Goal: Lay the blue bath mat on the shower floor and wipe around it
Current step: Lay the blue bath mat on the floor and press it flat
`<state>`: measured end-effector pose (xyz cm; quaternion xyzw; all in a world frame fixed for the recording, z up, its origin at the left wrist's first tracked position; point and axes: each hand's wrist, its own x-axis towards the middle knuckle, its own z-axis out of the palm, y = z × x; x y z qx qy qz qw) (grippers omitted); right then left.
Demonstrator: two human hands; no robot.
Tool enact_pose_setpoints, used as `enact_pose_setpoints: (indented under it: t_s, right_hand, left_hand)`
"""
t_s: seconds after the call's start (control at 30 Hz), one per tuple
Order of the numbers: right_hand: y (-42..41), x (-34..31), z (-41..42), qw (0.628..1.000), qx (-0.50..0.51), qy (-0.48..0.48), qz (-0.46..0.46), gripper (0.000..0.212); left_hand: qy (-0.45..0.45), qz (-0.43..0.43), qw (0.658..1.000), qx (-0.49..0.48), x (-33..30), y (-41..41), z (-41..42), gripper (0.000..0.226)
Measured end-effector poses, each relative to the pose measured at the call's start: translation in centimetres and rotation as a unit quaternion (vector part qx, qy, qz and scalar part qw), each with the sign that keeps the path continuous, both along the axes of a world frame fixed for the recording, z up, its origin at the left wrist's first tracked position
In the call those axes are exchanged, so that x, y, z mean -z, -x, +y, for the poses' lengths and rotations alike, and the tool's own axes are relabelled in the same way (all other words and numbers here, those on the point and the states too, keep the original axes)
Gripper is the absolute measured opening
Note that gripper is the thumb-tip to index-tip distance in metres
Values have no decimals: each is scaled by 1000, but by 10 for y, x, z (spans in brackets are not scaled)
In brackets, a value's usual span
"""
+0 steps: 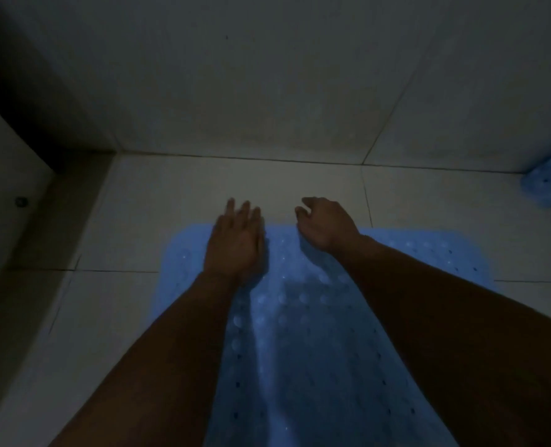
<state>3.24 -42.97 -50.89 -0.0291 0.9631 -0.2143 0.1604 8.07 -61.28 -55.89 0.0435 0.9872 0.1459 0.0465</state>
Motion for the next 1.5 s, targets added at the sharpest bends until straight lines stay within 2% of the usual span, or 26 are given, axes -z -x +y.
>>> enact_pose_setpoints:
  t_s: [0.07,0.13,0.23,0.33,0.5,0.63,0.73,0.83,0.87,0.93,0.97,1.03,1.13,1.27,1.4,1.5]
  right_hand:
    - [-3,9,16,1000,17,4,17,53]
    - [-5,22,30,999,28,3,31,52]
    - [-8,38,41,998,22,-11,52,61]
    - [-12,54,48,998,25,-19,55,55]
    - [-18,67,52,996,24,-14,85,52]
    - [-3,59,51,998,1,-33,58,55]
    - [21,40,51,997,-32,-72,4,56]
    - [26,22,47,997,-24,-69,-12,51]
    - [20,22,45,997,-22,-68,-12,49]
    - [0,29,38,997,-23,-74,-3,48]
    - [-12,37,34,997,-23,-79,-6,50]
    - [-37,58,28,993,-34,-107,-21,61]
    - [-65,87,28,990,-50,-126,38,75]
    - [-74,105,31,981,-47,-147,121,84]
    - [-75,106,32,978,-40,-144,146,84]
    - [-76,104,32,981,-45,-134,131,89]
  left_hand:
    - [-7,-39,999,31,13,-9,32,67]
    - [37,-73,995,61,33,-15,57,80]
    - [88,-42,994,57,55,-23,67,93]
    - [92,-8,994,51,61,-28,66,93]
    - [83,-13,995,52,57,-27,69,91]
    - [65,-22,996,61,53,-28,66,83]
    - [50,-105,990,77,44,-17,64,82]
    - [22,-200,976,80,8,4,63,73]
    - [10,-187,979,76,-6,10,62,64]
    - [-2,-70,996,55,-25,13,55,45]
    - [0,-13,999,44,-27,12,50,41]
    - [5,33,999,32,-21,9,42,44]
    - [24,40,998,41,0,5,37,49]
    - [40,71,996,34,16,1,33,57]
    - [69,59,995,37,27,3,30,67]
    - [68,71,995,27,32,8,25,68]
